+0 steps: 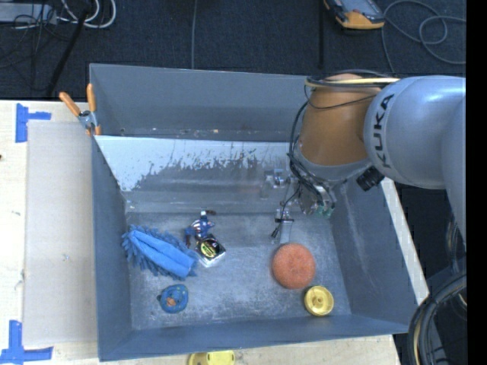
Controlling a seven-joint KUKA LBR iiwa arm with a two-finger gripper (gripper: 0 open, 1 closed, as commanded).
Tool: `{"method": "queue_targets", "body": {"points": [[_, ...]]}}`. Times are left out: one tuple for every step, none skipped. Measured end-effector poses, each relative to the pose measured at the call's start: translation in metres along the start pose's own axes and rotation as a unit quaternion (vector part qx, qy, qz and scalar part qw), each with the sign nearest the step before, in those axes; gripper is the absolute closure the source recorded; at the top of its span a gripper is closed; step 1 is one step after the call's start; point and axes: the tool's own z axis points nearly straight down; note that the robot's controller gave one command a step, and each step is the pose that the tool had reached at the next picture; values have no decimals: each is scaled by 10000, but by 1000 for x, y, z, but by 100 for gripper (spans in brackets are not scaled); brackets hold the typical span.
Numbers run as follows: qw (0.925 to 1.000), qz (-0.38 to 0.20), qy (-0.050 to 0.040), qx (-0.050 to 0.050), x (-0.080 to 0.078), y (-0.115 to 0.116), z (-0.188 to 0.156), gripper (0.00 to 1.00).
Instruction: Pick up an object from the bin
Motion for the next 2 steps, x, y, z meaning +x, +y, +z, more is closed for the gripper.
{"method": "queue_targets", "body": {"points": [[10000, 0, -37, 0, -2, 0, -5, 0], [9996, -265, -51, 1, 48, 0, 17, 0]]}}
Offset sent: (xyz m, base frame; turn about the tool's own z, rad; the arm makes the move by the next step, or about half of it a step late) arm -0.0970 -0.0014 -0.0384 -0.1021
